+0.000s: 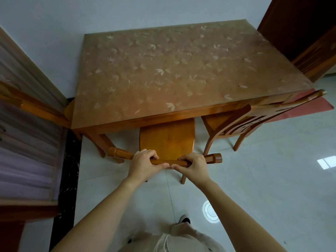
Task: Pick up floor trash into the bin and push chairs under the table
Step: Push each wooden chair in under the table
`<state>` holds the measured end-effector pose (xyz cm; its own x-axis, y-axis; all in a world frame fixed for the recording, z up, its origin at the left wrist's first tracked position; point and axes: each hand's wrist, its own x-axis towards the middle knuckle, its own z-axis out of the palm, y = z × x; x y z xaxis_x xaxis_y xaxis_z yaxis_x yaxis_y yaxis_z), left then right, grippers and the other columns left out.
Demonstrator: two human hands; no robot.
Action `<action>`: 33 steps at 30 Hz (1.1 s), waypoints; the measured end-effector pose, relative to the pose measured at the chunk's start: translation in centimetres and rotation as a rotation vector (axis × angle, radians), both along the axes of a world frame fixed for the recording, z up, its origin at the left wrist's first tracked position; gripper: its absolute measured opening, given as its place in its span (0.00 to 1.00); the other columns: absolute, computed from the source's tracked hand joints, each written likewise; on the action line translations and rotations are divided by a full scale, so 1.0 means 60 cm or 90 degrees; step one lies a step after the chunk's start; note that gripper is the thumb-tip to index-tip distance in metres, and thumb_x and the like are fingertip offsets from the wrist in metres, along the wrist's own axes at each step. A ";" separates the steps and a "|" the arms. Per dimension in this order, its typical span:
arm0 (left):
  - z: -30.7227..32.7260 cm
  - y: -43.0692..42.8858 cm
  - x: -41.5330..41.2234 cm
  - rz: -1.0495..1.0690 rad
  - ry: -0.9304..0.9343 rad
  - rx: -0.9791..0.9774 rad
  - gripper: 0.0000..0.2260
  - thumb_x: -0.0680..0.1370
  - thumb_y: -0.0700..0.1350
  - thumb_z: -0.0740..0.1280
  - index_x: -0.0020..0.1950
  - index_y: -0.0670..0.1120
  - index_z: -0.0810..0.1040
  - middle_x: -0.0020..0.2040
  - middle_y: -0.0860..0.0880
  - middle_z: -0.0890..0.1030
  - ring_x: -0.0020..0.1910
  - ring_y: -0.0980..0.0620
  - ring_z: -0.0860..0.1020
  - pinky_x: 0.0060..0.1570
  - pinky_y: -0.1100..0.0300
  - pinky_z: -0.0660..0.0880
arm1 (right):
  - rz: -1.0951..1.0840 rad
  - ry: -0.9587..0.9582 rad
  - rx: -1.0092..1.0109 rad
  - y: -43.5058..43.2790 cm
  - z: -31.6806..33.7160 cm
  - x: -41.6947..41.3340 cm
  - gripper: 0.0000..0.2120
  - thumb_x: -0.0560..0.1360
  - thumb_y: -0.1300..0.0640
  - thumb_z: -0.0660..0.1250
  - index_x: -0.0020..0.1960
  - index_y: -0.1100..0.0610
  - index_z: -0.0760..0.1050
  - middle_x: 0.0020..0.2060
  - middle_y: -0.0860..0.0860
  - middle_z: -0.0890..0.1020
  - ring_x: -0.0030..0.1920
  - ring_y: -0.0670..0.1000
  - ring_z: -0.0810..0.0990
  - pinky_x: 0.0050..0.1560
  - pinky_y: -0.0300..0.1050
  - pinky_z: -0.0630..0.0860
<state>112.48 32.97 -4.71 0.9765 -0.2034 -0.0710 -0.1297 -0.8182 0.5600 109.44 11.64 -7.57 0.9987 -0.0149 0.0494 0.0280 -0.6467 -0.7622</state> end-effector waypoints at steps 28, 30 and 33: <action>0.021 0.031 0.096 -0.046 0.017 0.112 0.22 0.71 0.65 0.69 0.57 0.52 0.80 0.52 0.55 0.81 0.55 0.51 0.76 0.58 0.54 0.72 | 0.131 0.071 -0.368 -0.048 0.039 0.120 0.34 0.68 0.24 0.47 0.46 0.49 0.79 0.40 0.46 0.79 0.48 0.51 0.75 0.61 0.52 0.66; 0.013 0.045 0.106 -0.055 0.001 0.139 0.24 0.70 0.68 0.67 0.55 0.52 0.81 0.52 0.54 0.82 0.55 0.51 0.77 0.63 0.53 0.67 | 0.130 0.083 -0.352 -0.016 0.045 0.120 0.36 0.67 0.23 0.45 0.48 0.47 0.80 0.42 0.45 0.81 0.50 0.50 0.76 0.62 0.52 0.63; 0.002 0.058 0.109 -0.047 -0.002 0.126 0.24 0.70 0.68 0.66 0.55 0.52 0.81 0.52 0.54 0.82 0.54 0.52 0.77 0.62 0.54 0.67 | 0.104 0.102 -0.326 0.008 0.045 0.125 0.35 0.66 0.21 0.46 0.47 0.44 0.80 0.40 0.42 0.81 0.49 0.48 0.76 0.55 0.49 0.62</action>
